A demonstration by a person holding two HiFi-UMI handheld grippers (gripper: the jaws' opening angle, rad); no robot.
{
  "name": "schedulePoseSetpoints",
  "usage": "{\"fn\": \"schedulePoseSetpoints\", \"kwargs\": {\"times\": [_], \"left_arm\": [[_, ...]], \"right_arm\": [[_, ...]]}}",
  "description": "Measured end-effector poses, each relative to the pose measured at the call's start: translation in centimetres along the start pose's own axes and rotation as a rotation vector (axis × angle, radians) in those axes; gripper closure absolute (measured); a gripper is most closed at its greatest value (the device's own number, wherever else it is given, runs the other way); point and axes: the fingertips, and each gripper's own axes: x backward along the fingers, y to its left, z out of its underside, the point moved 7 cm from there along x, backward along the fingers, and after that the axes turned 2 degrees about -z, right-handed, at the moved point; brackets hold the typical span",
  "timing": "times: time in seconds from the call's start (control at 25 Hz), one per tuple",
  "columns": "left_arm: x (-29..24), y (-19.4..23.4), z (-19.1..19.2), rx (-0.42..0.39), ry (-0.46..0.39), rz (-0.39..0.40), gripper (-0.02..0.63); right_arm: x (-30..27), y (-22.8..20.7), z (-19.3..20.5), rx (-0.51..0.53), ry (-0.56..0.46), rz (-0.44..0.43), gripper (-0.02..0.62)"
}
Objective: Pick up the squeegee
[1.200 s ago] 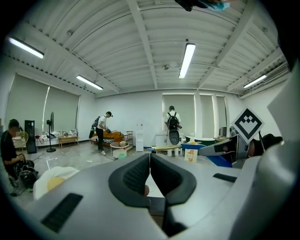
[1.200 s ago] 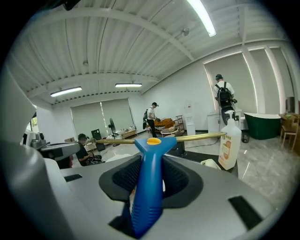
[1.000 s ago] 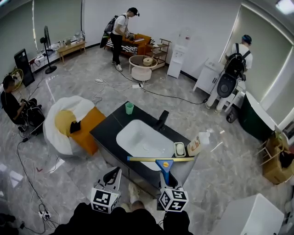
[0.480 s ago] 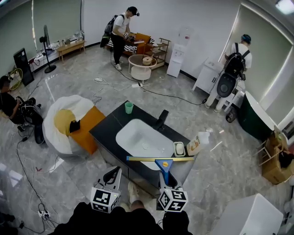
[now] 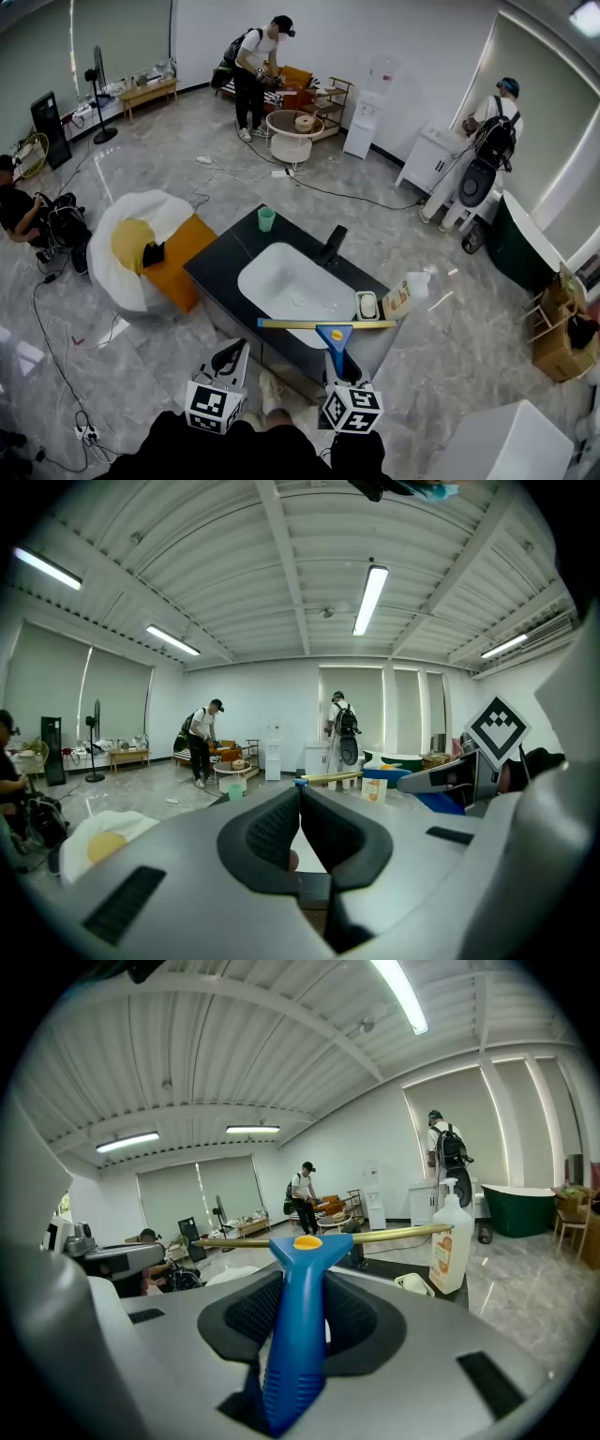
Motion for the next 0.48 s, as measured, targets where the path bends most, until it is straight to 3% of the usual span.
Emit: {"fn": "schedulePoseSetpoints", "kwargs": {"times": [0.48], "left_arm": [[0.05,0.07,0.13,0.0,0.002,0.004,0.581]], "right_arm": [[-0.05,0.21,0.1,0.001,0.001,-0.002,0.443]]}}
